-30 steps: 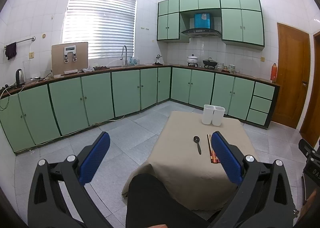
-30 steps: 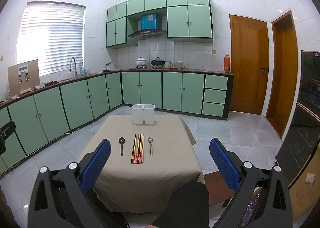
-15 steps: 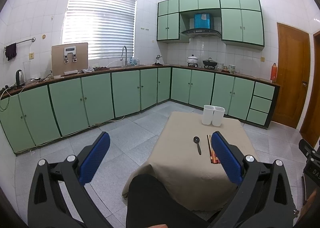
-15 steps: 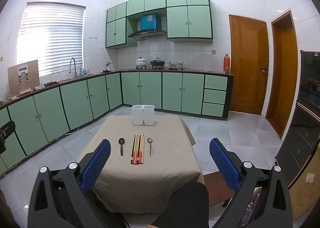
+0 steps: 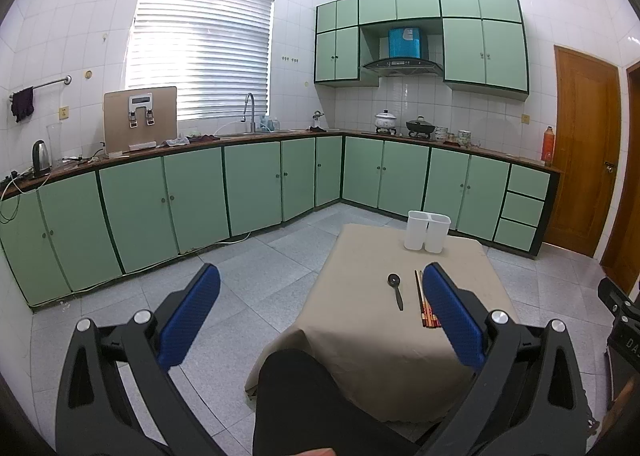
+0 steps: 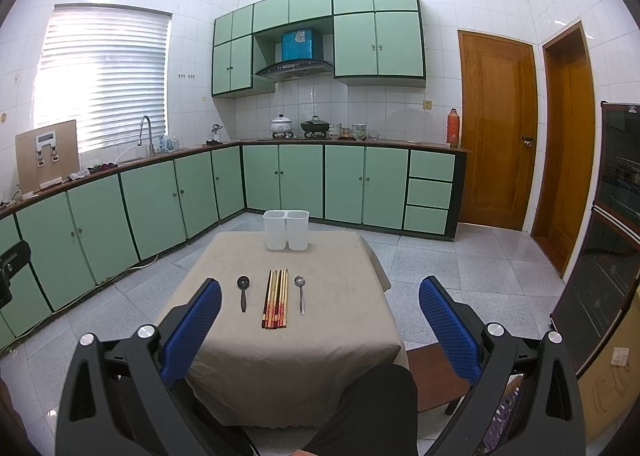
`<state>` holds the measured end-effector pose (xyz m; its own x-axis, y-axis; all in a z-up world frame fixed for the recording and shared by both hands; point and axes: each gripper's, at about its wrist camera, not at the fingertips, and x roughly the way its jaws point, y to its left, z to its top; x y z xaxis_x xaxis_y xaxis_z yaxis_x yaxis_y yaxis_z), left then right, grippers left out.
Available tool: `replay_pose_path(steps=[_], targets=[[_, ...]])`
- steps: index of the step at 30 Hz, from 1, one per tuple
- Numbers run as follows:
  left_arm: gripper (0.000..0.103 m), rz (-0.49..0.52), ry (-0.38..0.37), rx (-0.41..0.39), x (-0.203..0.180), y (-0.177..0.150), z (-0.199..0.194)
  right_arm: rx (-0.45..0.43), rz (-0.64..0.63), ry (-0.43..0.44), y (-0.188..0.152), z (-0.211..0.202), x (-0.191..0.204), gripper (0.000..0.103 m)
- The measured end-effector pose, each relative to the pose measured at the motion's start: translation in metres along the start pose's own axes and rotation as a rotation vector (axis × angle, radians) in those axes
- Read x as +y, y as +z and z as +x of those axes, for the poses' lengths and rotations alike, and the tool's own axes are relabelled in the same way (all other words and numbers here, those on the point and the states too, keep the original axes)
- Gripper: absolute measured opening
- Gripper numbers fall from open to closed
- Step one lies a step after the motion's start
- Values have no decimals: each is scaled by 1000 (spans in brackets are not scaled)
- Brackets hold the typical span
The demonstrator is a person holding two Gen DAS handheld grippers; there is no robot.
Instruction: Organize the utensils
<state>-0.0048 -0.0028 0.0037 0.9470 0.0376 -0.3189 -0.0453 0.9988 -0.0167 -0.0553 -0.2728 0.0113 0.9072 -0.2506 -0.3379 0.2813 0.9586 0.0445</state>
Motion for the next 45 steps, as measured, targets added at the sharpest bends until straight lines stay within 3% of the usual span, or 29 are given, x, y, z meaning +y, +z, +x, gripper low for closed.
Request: replay_pose_path(steps=[38, 45], targets=[[98, 2, -10, 5, -1, -3, 2, 16, 3, -4, -5, 9, 2, 97], [98, 30, -102, 167, -9, -19, 75, 117, 7, 16, -10, 68, -5, 97]])
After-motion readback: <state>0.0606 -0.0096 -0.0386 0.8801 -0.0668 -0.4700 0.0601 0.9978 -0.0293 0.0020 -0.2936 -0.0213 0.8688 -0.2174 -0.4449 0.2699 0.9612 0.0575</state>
